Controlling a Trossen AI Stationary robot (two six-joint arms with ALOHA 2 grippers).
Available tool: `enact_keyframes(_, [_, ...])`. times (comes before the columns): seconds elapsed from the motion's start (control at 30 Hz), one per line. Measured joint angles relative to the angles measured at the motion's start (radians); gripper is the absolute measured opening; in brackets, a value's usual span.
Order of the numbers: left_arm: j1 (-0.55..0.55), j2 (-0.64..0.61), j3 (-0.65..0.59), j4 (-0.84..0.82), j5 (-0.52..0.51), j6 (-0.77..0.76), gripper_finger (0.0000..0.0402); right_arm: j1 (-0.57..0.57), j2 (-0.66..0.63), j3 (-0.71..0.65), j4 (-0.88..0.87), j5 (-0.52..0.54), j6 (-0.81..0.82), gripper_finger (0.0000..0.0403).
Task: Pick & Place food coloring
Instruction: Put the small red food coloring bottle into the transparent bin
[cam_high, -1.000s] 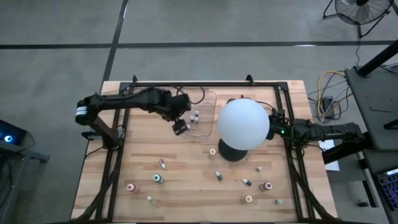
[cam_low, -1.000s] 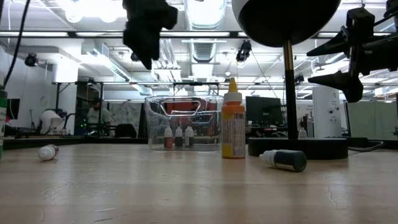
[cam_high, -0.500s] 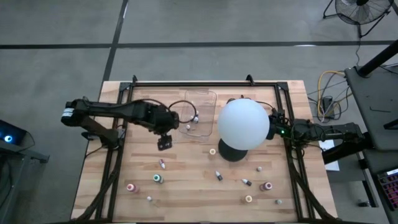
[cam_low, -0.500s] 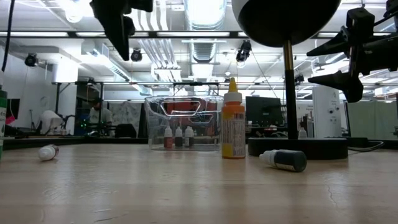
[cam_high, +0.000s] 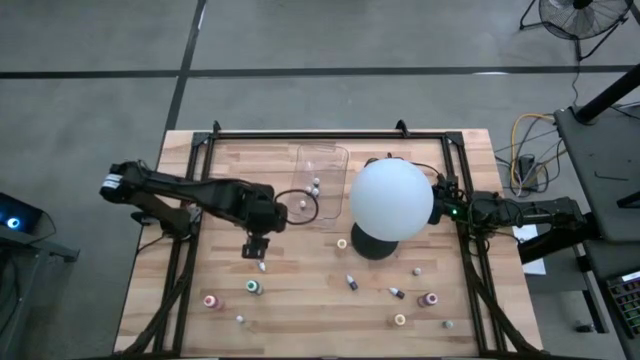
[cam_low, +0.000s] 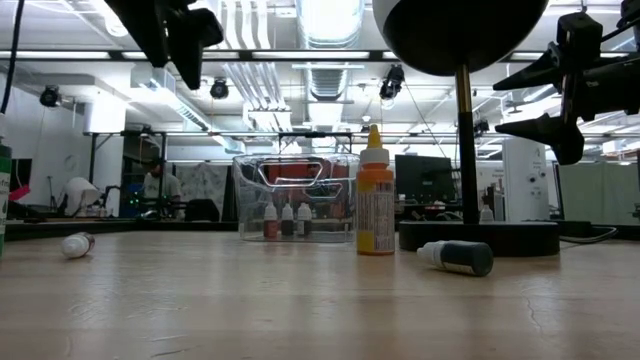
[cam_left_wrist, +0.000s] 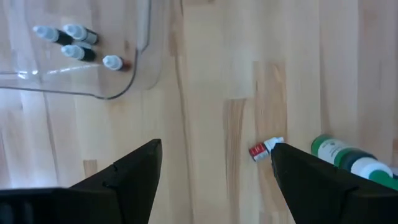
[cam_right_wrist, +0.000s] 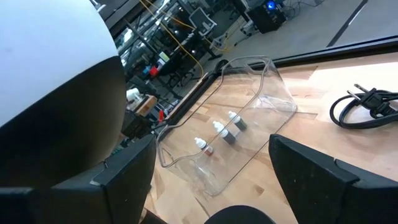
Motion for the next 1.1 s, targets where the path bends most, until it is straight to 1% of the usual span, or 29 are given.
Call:
enact_keyframes(0.2, [-0.014,0.09,0.06,-0.021,-0.003,0.021,0.0273,0.0,0.0,0.0,0.0,0.0,0.0,0.0302])
enact_keyframes(0.4, [-0.04,0.211,0.153,-0.1,-0.012,0.065,0.0273,0.0,0.0,0.0,0.0,0.0,0.0,0.0302])
enact_keyframes(0.57, [-0.082,0.301,0.217,-0.147,-0.035,0.074,0.0273,0.0,0.0,0.0,0.0,0.0,0.0,0.0302])
enact_keyframes(0.73, [-0.124,0.39,0.276,-0.181,-0.035,0.072,0.0273,0.0,0.0,0.0,0.0,0.0,0.0,0.0302])
enact_keyframes(0.87, [-0.157,0.46,0.323,-0.234,-0.034,0.033,0.0273,0.0,0.0,0.0,0.0,0.0,0.0,0.0302])
enact_keyframes(1.1, [-0.188,0.583,0.379,-0.267,-0.033,0.004,0.0273,0.0,0.0,0.0,0.0,0.0,0.0,0.0302])
